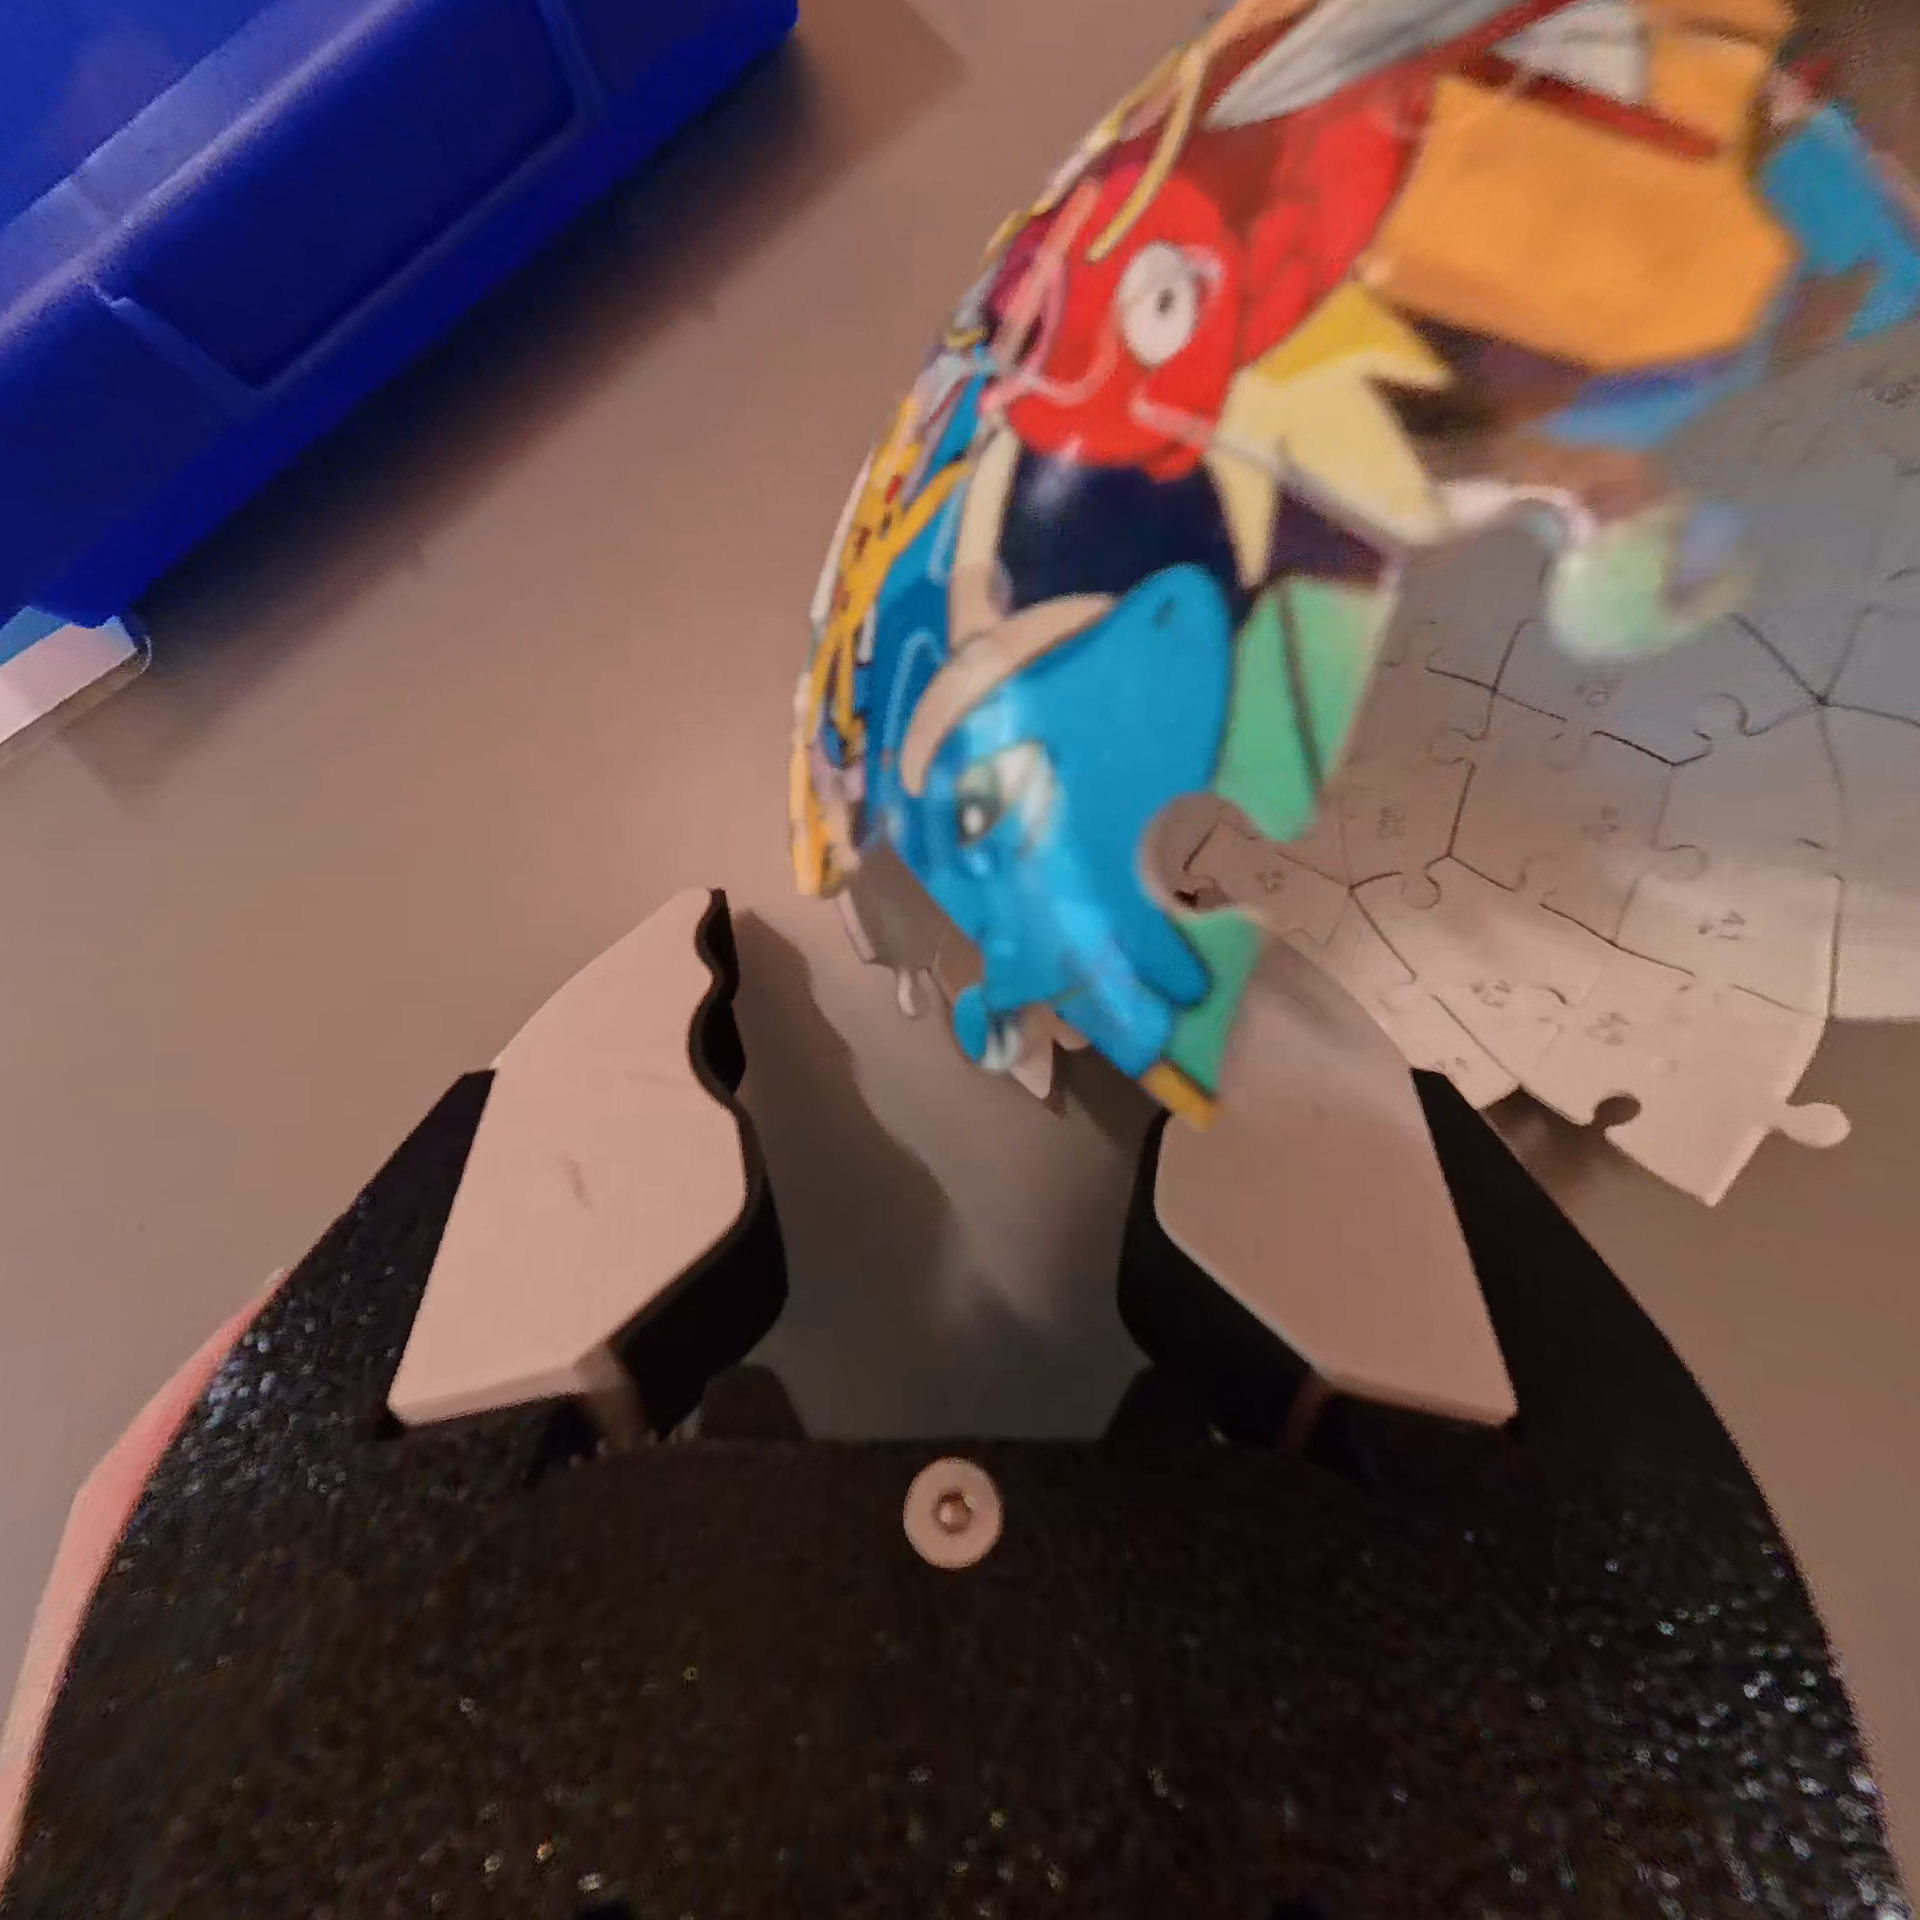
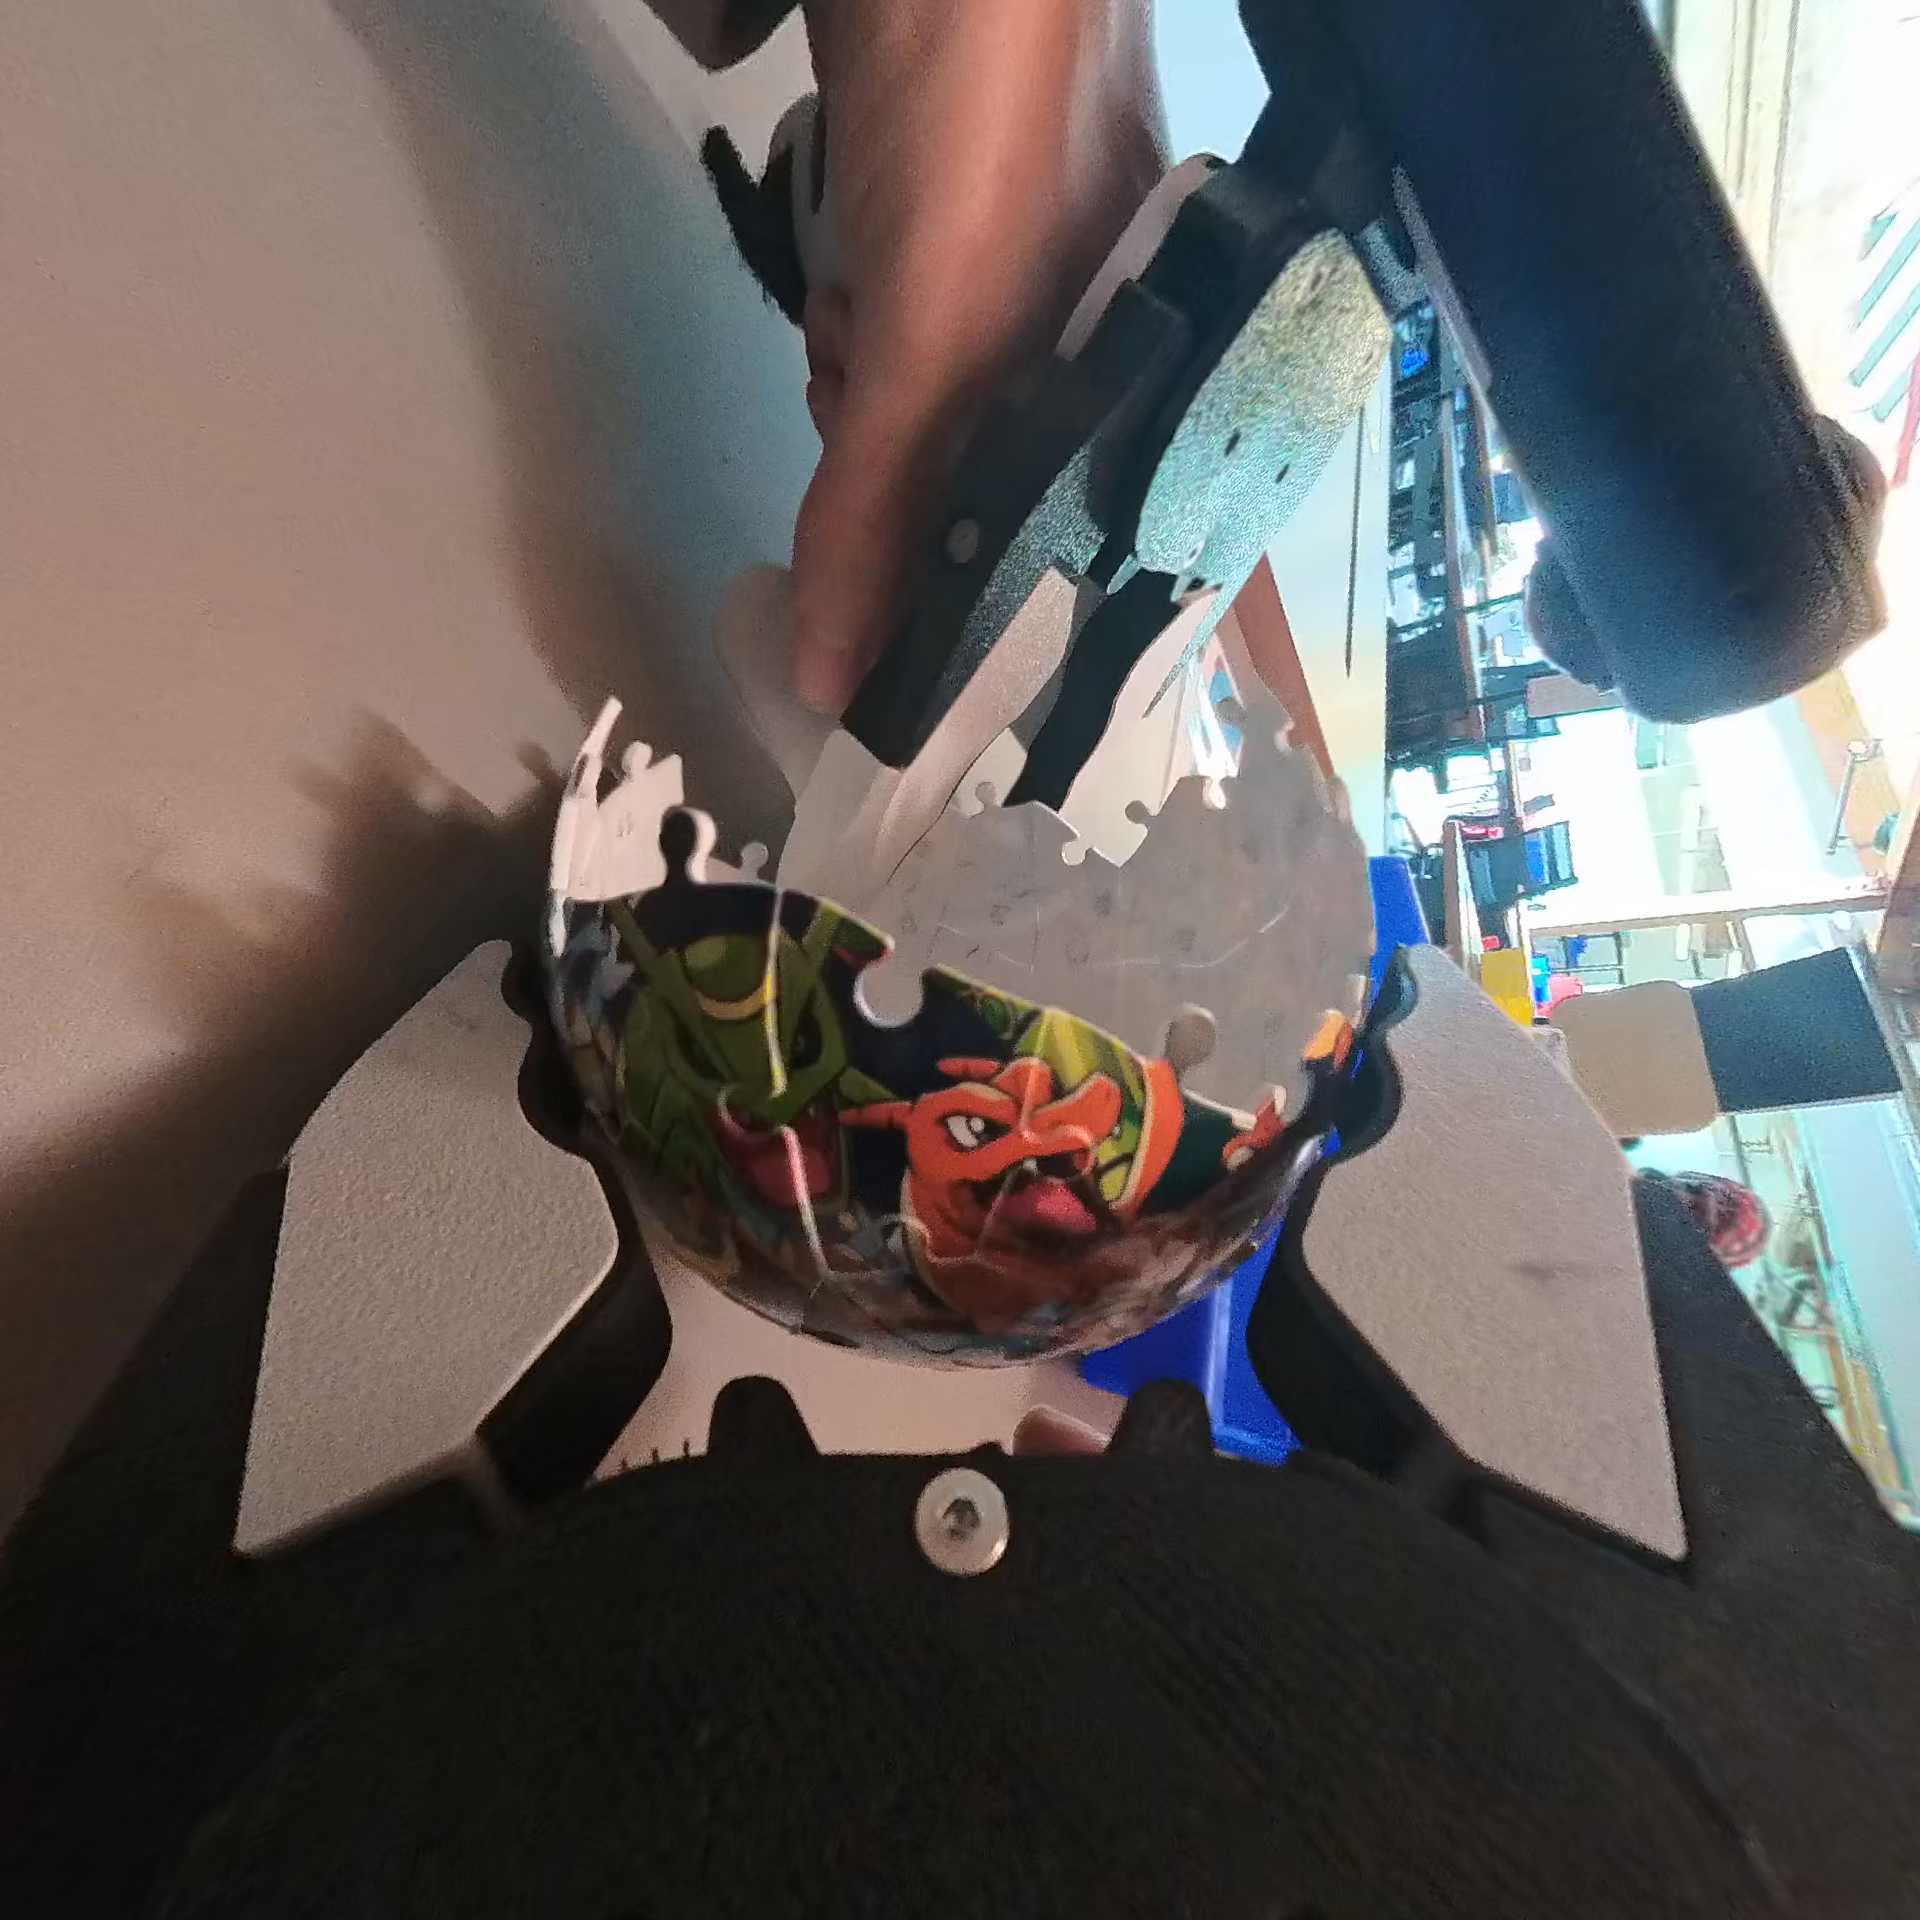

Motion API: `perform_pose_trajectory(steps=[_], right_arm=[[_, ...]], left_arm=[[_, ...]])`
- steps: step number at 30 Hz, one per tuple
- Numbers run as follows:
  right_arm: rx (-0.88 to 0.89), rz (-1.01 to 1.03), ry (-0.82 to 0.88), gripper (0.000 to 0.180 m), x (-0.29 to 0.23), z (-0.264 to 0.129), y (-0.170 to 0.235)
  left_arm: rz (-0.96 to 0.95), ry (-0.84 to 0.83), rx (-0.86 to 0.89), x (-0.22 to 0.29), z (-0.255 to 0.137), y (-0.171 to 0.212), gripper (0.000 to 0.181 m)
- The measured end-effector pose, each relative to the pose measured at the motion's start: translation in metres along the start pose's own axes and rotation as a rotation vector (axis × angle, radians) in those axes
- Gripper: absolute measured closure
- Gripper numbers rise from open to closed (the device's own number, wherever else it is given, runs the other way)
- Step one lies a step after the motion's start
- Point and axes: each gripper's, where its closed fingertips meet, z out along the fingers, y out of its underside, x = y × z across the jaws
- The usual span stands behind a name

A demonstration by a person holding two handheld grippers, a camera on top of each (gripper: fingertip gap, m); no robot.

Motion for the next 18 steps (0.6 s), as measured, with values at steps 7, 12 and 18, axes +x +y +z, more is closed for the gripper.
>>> perform_pose_trajectory(steps=[7,12,18], right_arm=[[0.032,0.067,-0.028,0.037,0.003,0.003,-0.001],[0.050,0.107,-0.043,0.037,0.006,0.005,-0.002],[0.062,0.106,-0.039,0.038,0.006,0.005,-0.004]], left_arm=[[0.008,0.094,-0.017,0.008,0.002,0.000,0.117],[0.049,0.114,-0.042,0.010,0.003,-0.001,0.121],[0.007,0.044,0.001,0.000,0.002,-0.001,0.101]])
